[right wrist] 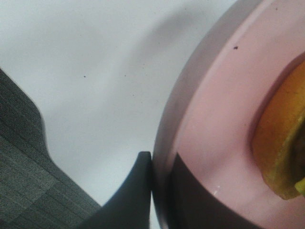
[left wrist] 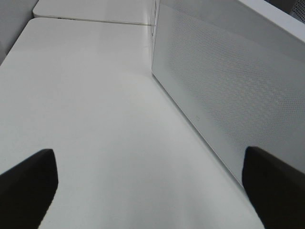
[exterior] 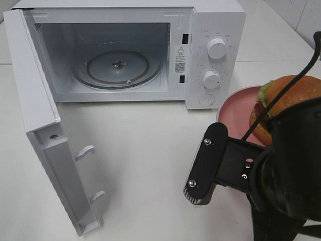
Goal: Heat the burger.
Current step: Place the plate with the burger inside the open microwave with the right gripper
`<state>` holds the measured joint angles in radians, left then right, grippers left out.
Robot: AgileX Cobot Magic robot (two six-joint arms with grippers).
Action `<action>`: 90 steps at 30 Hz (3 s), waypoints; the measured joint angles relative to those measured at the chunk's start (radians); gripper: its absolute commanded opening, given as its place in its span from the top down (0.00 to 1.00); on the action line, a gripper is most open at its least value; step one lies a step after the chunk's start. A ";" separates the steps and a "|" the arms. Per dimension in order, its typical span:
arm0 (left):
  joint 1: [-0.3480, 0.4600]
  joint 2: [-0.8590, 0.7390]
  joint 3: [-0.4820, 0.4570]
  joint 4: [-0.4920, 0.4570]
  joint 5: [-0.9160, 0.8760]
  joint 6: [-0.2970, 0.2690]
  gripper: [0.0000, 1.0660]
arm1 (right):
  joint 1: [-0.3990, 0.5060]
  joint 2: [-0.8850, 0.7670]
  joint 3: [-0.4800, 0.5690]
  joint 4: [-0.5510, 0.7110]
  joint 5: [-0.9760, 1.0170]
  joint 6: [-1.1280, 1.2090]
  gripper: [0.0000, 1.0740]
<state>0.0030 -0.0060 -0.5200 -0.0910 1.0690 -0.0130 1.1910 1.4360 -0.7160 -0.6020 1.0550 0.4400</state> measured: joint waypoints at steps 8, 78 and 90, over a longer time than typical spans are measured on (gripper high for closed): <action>0.000 0.000 0.000 0.000 0.000 0.000 0.08 | 0.062 0.000 0.000 0.000 -0.008 -0.041 0.99; 0.000 0.000 0.000 0.000 0.000 0.000 0.08 | -0.171 0.001 0.009 -0.122 -0.619 -0.882 0.96; 0.000 0.000 0.000 0.000 0.000 0.000 0.08 | -0.321 0.011 0.012 -0.034 -0.745 -1.272 0.96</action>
<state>0.0030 -0.0060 -0.5200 -0.0910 1.0690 -0.0130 0.8700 1.4470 -0.7040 -0.6360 0.3100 -0.8320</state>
